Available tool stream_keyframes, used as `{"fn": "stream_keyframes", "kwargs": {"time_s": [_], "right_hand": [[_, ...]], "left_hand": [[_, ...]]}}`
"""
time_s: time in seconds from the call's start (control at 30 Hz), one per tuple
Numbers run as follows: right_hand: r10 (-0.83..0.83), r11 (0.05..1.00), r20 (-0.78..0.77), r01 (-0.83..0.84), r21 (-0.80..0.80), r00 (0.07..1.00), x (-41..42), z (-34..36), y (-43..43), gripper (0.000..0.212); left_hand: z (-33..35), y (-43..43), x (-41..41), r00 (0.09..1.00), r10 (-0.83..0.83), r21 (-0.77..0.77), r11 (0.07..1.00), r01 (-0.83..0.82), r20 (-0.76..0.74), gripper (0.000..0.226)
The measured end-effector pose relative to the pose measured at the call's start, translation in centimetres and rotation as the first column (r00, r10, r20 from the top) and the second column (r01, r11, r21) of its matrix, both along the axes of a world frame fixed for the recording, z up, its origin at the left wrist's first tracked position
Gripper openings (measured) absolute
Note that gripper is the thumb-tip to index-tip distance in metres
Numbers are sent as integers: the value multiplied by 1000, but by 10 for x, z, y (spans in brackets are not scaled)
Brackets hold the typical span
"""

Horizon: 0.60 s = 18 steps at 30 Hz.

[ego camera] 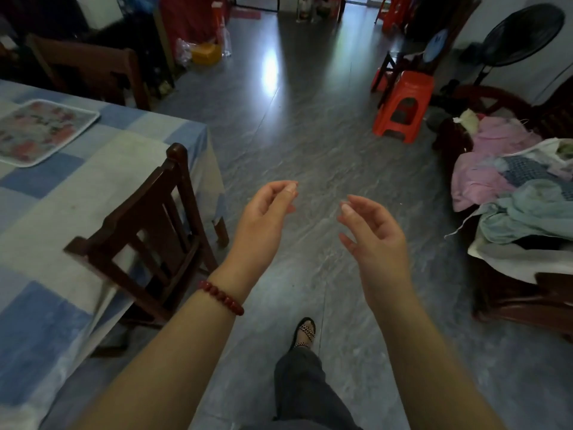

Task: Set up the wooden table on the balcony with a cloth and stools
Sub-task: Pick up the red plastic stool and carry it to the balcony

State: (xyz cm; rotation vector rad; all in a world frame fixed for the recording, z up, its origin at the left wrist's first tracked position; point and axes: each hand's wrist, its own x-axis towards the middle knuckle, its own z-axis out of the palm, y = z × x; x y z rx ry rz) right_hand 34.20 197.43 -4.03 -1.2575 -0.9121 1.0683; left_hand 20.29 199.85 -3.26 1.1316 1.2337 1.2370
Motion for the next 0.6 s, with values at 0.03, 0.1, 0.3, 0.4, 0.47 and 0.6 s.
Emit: {"fn": "stream_keyframes", "kwargs": {"time_s": [0.03,0.1,0.3,0.4,0.47,0.6], "right_hand": [[-1,1000,-23,1,-6,1000,4,0,19,15],[-9,1000,-41,9,-1,999,12,2,63,16],[2,1000,-58,-1,25,998,52,19,208,14],[15,999,-27,-13,47,1000,66,20,269,16],[15,999,-29,-13,48,999,69,17,305,18],[38,999,-37,-37,27,999,70,10,373,15]], "left_hand": [[-1,22,4,1000,-12,11,1000,12,-11,15],[1,69,16,1000,-26,30,999,26,-11,15],[23,211,61,999,-52,24,998,52,13,17],[29,269,79,997,-69,38,997,68,21,16],[30,304,83,997,-71,44,997,70,15,15],[26,372,79,999,-43,54,998,43,12,15]]}}
